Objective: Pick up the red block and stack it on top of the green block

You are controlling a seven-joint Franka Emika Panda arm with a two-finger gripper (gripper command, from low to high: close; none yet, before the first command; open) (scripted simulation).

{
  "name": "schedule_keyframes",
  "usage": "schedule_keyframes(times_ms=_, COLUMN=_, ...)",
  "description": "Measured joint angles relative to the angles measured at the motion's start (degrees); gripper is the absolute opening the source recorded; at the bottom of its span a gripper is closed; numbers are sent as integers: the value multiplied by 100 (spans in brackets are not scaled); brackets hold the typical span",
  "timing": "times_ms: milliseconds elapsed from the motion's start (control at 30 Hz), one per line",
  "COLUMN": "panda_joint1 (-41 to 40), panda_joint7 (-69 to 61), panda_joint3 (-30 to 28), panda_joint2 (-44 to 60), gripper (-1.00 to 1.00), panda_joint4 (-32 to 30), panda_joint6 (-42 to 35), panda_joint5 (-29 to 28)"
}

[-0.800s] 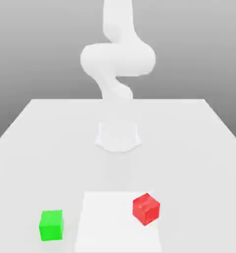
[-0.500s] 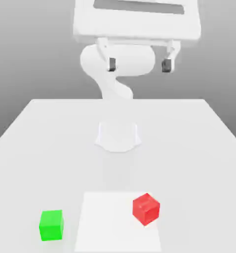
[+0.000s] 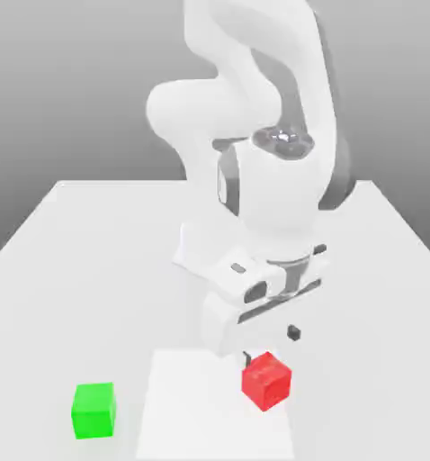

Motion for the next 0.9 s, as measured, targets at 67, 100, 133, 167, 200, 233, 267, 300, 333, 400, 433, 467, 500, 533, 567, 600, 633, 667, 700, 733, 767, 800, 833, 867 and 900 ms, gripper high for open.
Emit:
schedule_keyframes(times_ms=67, panda_joint1=-2, panda_joint7=-5, panda_joint3=1, panda_joint2=416, gripper=0, panda_joint4=55, panda_joint6=354, panda_joint5=1)
schedule_keyframes(times_ms=100, panda_joint1=7, panda_joint7=-8, panda_joint3=-5, panda_joint2=551, gripper=-100, panda_joint4=75, panda_joint6=467, panda_joint5=7)
schedule_keyframes(times_ms=133, panda_joint1=7, panda_joint7=-8, panda_joint3=-5, panda_joint2=551, gripper=-100, panda_joint4=75, panda_joint6=467, panda_joint5=7)
schedule_keyframes(times_ms=167, panda_joint1=6, panda_joint7=-6, panda_joint3=-5, panda_joint2=551, gripper=-100, panda_joint4=75, panda_joint6=466, panda_joint5=5)
schedule_keyframes(times_ms=200, panda_joint1=5, panda_joint7=-3, panda_joint3=-4, panda_joint2=551, gripper=-100, panda_joint4=75, panda_joint6=464, panda_joint5=3)
schedule_keyframes(times_ms=233, panda_joint1=3, panda_joint7=1, panda_joint3=-4, panda_joint2=551, gripper=-100, panda_joint4=75, panda_joint6=462, panda_joint5=-1)
schedule_keyframes(times_ms=267, panda_joint1=2, panda_joint7=5, panda_joint3=-3, panda_joint2=551, gripper=-100, panda_joint4=75, panda_joint6=459, panda_joint5=-5)
schedule_keyframes(times_ms=300, panda_joint1=-3, panda_joint7=4, panda_joint3=1, panda_joint2=619, gripper=-100, panda_joint4=84, panda_joint6=520, panda_joint5=-7)
schedule_keyframes(times_ms=333, panda_joint1=-4, panda_joint7=4, panda_joint3=3, panda_joint2=550, gripper=-100, panda_joint4=74, panda_joint6=462, panda_joint5=-8)
schedule_keyframes(times_ms=400, panda_joint1=-10, panda_joint7=0, panda_joint3=9, panda_joint2=239, gripper=-100, panda_joint4=27, panda_joint6=199, panda_joint5=-9)
schedule_keyframes(times_ms=433, panda_joint1=-11, panda_joint7=3, panda_joint3=10, panda_joint2=49, gripper=-100, panda_joint4=0, panda_joint6=36, panda_joint5=-11)
schedule_keyframes(times_ms=467, panda_joint1=-14, panda_joint7=3, panda_joint3=13, panda_joint2=-150, gripper=-100, panda_joint4=-29, panda_joint6=-135, panda_joint5=-11)
schedule_keyframes(times_ms=500, panda_joint1=-16, panda_joint7=-1, panda_joint3=15, panda_joint2=-354, gripper=-100, panda_joint4=-59, panda_joint6=-308, panda_joint5=-9)
schedule_keyframes(times_ms=533, panda_joint1=-36, panda_joint7=18, panda_joint3=4, panda_joint2=-541, gripper=-100, panda_joint4=-77, panda_joint6=-477, panda_joint5=-5)
schedule_keyframes(times_ms=567, panda_joint1=-223, panda_joint7=171, panda_joint3=-100, panda_joint2=-605, gripper=-100, panda_joint4=-12, panda_joint6=-607, panda_joint5=13)
schedule_keyframes(times_ms=600, panda_joint1=-416, panda_joint7=364, panda_joint3=-215, panda_joint2=-631, gripper=-100, panda_joint4=77, panda_joint6=-725, panda_joint5=34)
schedule_keyframes(times_ms=633, panda_joint1=-624, panda_joint7=588, panda_joint3=-334, panda_joint2=-632, gripper=-100, panda_joint4=184, panda_joint6=-833, panda_joint5=53)
schedule_keyframes(times_ms=667, panda_joint1=-829, panda_joint7=825, panda_joint3=-454, panda_joint2=-621, gripper=-100, panda_joint4=299, panda_joint6=-937, panda_joint5=73)
schedule_keyframes(times_ms=700, panda_joint1=-1033, panda_joint7=1069, panda_joint3=-574, panda_joint2=-604, gripper=-100, panda_joint4=417, panda_joint6=-1040, panda_joint5=94)
schedule_keyframes(times_ms=733, panda_joint1=-1235, panda_joint7=1316, panda_joint3=-696, panda_joint2=-584, gripper=-100, panda_joint4=538, panda_joint6=-1141, panda_joint5=115)
schedule_keyframes(times_ms=767, panda_joint1=-1435, panda_joint7=1560, panda_joint3=-819, panda_joint2=-564, gripper=-100, panda_joint4=659, panda_joint6=-1242, panda_joint5=139)
schedule_keyframes(times_ms=800, panda_joint1=-1633, panda_joint7=1812, panda_joint3=-944, panda_joint2=-542, gripper=-100, panda_joint4=781, panda_joint6=-1343, panda_joint5=158)
schedule_keyframes(times_ms=833, panda_joint1=-1827, panda_joint7=2062, panda_joint3=-1070, panda_joint2=-519, gripper=-100, panda_joint4=903, panda_joint6=-1443, panda_joint5=179)
schedule_keyframes(times_ms=867, panda_joint1=-1908, panda_joint7=2195, panda_joint3=-1125, panda_joint2=-429, gripper=-100, panda_joint4=984, panda_joint6=-1435, panda_joint5=226)
schedule_keyframes(times_ms=900, panda_joint1=-1936, panda_joint7=2227, panda_joint3=-1129, panda_joint2=-280, gripper=-100, panda_joint4=1030, panda_joint6=-1335, panda_joint5=297)
